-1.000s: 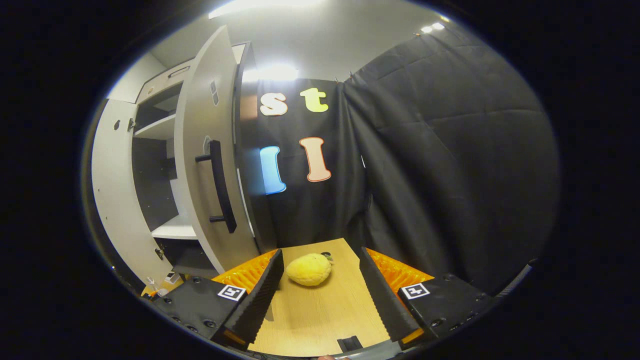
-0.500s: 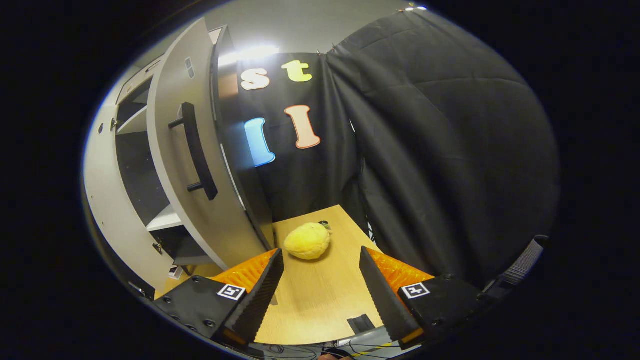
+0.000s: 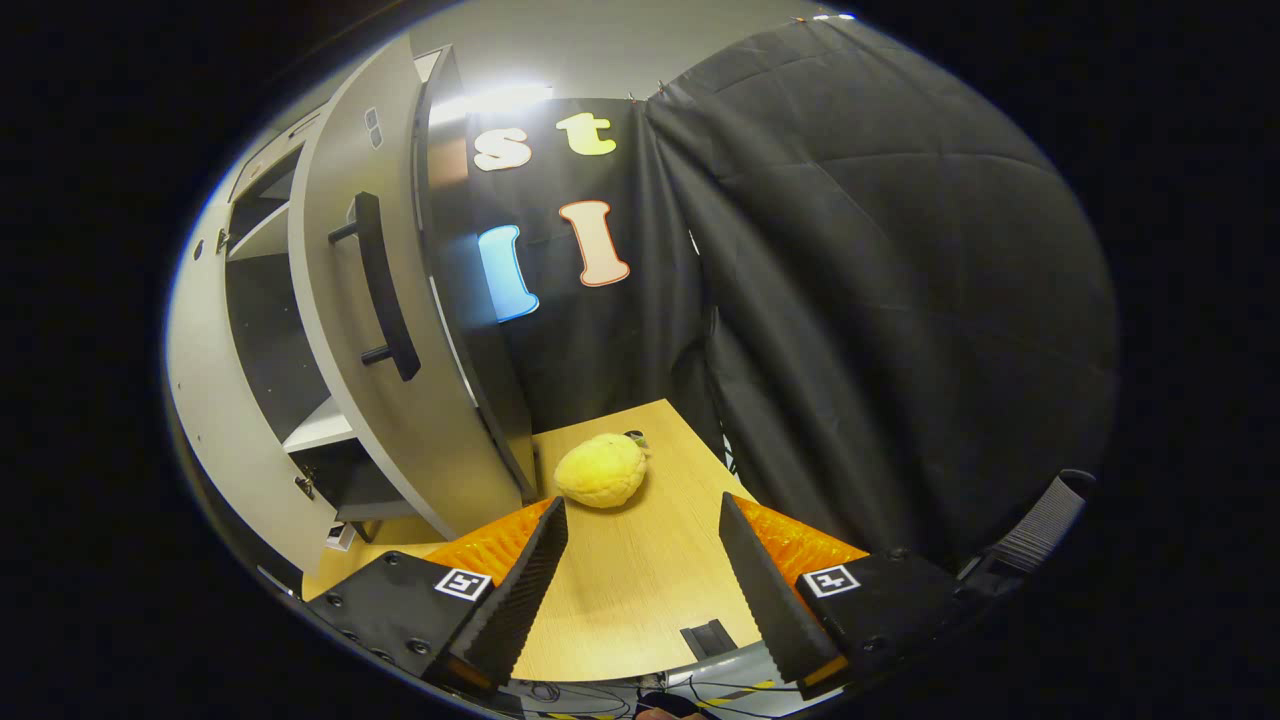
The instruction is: Grasp the bottle in the cabinet with the left hand and place it on the coaster, then close the right door with the right hand and the left door with the left hand.
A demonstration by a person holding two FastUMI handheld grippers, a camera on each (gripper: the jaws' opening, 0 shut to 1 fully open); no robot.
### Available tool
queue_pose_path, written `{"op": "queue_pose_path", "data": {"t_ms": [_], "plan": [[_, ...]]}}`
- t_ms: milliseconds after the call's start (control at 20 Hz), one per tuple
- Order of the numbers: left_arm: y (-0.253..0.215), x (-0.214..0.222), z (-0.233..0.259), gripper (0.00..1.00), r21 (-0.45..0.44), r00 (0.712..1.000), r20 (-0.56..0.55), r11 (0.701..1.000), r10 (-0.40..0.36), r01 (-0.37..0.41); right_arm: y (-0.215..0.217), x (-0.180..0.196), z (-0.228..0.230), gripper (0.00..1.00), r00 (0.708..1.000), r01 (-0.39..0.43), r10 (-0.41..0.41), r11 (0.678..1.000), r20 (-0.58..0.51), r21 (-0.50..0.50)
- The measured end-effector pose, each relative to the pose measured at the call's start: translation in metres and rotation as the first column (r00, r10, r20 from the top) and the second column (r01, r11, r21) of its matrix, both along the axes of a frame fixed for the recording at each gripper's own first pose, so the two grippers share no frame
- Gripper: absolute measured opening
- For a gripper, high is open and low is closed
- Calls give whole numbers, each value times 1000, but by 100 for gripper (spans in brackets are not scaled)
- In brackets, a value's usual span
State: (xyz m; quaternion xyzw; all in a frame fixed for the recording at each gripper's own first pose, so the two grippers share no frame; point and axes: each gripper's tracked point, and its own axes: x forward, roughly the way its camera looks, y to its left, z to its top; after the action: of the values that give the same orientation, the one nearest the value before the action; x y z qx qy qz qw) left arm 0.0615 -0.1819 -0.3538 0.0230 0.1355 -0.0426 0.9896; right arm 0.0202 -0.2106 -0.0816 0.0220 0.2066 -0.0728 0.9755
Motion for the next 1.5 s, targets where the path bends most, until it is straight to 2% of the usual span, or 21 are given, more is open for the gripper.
{"op": "queue_pose_path", "data": {"t_ms": [50, 100, 150, 350, 500, 650, 700, 750, 800, 850, 900, 1050, 1100, 1250, 1300, 1400, 1450, 1500], "plan": [[-2, -4, 6, 95, 6, 1000, 0, 1000, -11, 11, -1, -1, 0, 97, 1000, 4, -4, 1000, -2, 2], [-4, -9, 10, 100, 9, 1000, -4, 1000, -17, 17, -3, -2, 0, 97, 1000, 10, -10, 1000, -1, 4], [-3, -17, 16, 95, 9, 1000, -12, 1000, -15, 15, -5, -3, 0, 97, 1000, 20, -20, 1000, 0, 5], [15, -60, 21, 95, 8, 997, -79, 1000, 26, -25, -12, 7, 5, 97, 999, 48, -48, 998, 19, 34], [46, -85, 38, 95, 18, 984, -137, 994, 110, -108, -12, 27, 13, 97, 998, 43, -44, 999, 54, 27], [77, -88, 102, 95, 31, 978, -77, 981, 196, -194, -12, 52, 37, 97, 991, 25, -25, 1000, 134, 0], [86, -86, 128, 95, 42, 974, -48, 974, 223, -221, -9, 60, 44, 97, 987, 13, -12, 1000, 160, -6], [94, -79, 156, 95, 46, 971, -14, 970, 239, -238, -4, 69, 50, 92, 984, -6, 8, 1000, 178, -12], [99, -73, 183, 95, 52, 967, 19, 965, 255, -256, 1, 78, 56, 92, 980, -28, 31, 999, 196, -22], [106, -65, 214, 95, 61, 960, 56, 959, 274, -277, 6, 85, 68, 97, 974, -48, 54, 998, 221, -33], [110, -58, 242, 100, 66, 954, 93, 954, 285, -292, 11, 91, 81, 97, 964, -68, 77, 997, 255, -45], [112, -35, 310, 100, 16, 936, 178, 950, 304, -311, 37, 103, 102, 97, 934, -144, 157, 988, 320, -63], [110, -25, 323, 100, 1, 936, 184, 952, 301, -306, 45, 109, 105, 92, 927, -169, 182, 983, 328, -68], [94, 2, 348, 100, -5, 955, 160, 968, 248, -251, 67, 132, 120, 97, 897, -248, 261, 965, 356, -85], [92, 10, 358, 100, -3, 954, 177, 969, 242, -245, 73, 139, 117, 92, 892, -278, 291, 956, 346, -89], [84, 17, 371, 100, -6, 951, 199, 971, 236, -240, 77, 147, 123, 92, 880, -315, 335, 942, 337, -113], [79, 19, 374, 95, -15, 950, 201, 971, 237, -239, 82, 147, 127, 92, 870, -335, 357, 934, 340, -124], [79, 23, 375, 95, -28, 948, 201, 969, 245, -245, 89, 147, 128, 92, 859, -358, 381, 925, 343, -130]]}}
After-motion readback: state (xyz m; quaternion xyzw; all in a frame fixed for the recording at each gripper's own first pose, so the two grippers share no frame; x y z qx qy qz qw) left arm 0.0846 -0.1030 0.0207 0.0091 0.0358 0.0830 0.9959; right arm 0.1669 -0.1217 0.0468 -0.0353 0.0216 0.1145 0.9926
